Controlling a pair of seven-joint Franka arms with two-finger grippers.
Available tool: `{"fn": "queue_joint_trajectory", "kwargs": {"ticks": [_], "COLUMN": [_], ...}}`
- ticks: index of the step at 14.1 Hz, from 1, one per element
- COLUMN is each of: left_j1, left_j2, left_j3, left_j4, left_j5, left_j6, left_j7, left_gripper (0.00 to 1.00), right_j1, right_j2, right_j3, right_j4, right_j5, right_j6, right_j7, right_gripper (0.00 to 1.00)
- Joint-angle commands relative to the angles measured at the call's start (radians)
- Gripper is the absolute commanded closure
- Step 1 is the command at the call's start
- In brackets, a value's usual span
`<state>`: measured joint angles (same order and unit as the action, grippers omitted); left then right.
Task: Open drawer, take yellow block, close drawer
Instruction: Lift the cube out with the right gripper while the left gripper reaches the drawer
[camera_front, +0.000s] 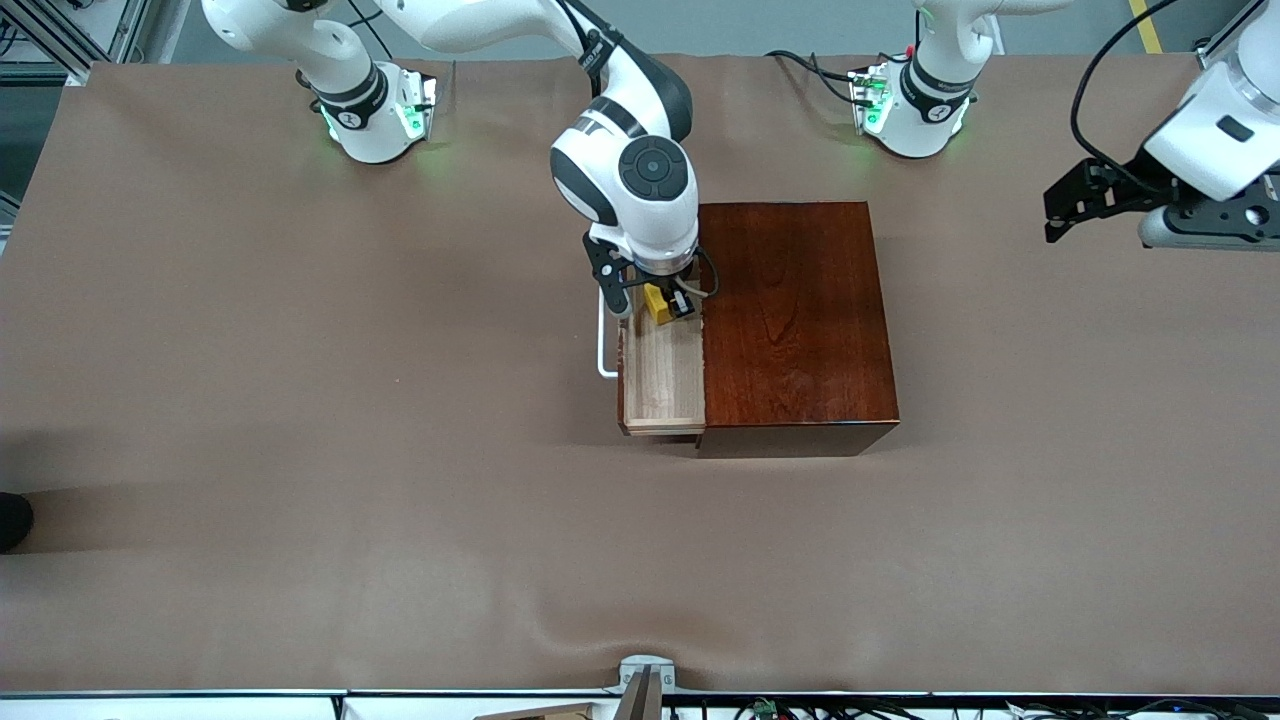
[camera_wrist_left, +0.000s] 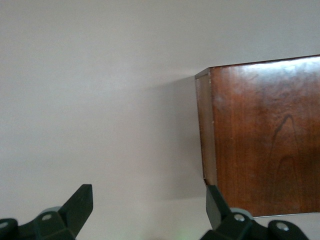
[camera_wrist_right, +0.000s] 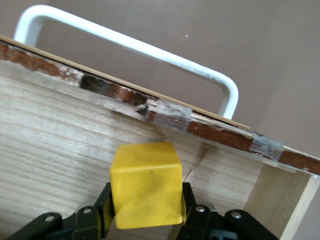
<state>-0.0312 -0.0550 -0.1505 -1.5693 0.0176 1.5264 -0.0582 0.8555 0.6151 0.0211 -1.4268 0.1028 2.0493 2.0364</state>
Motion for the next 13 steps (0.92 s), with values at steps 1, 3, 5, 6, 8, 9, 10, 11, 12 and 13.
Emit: {"fn": "queue_joint_trajectory", "kwargs": {"ticks": [1,3,5,6,8,9,10,11,12,13], "left_j1": [0.005,0.005,0.004,0.005,0.002,0.001,-0.001,-0.002,-0.009,-0.01], "left_j2": [-0.003,0.0,-0.002,-0.002,0.003,0.006,0.009,0.02,0.03,0.053], "left_j3": [-0.027,-0.043,-0.07,-0.095,-0.125,-0.144,-0.15,-0.162,-0.188,-0.217], "left_j4": [0.024,0.035,0.037,0.04,0.058,0.06,0.06,0.063,0.081,0.103], "left_j5": [-0.018,-0.019,-0.021,-0.021,-0.03,-0.048,-0.056,-0.056,-0.057,-0.059], "left_j6": [-0.012,-0.012,-0.014,-0.015,-0.028,-0.028,-0.028,-0.028,-0.028,-0.028], "left_j7": [-0.002,-0.003,-0.029,-0.072,-0.13,-0.175,-0.239,-0.291,-0.337,-0.392], "left_gripper": [0.0,0.0,0.0,0.0,0.0,0.0,0.0,0.0,0.0,0.0], "right_j1": [-0.013,-0.041,-0.079,-0.088,-0.127,-0.133,-0.148,-0.179,-0.209,-0.245], "right_j2": [-0.003,-0.001,-0.003,-0.003,-0.008,-0.011,-0.015,-0.035,-0.052,-0.06], "right_j3": [-0.007,-0.009,-0.007,-0.007,-0.001,-0.003,-0.007,-0.007,-0.007,-0.003], "right_j4": [0.063,0.112,0.156,0.181,0.213,0.216,0.216,0.216,0.216,0.216], "right_j5": [-0.008,0.033,0.055,0.055,0.058,0.057,0.057,0.057,0.058,0.061], "right_j6": [-0.038,-0.084,-0.147,-0.176,-0.231,-0.254,-0.28,-0.306,-0.328,-0.356], "right_j7": [0.019,0.019,0.015,0.014,-0.002,-0.04,-0.098,-0.164,-0.226,-0.284], "right_gripper": [0.95,0.94,0.94,0.94,0.94,0.94,0.94,0.94,0.95,0.95]}}
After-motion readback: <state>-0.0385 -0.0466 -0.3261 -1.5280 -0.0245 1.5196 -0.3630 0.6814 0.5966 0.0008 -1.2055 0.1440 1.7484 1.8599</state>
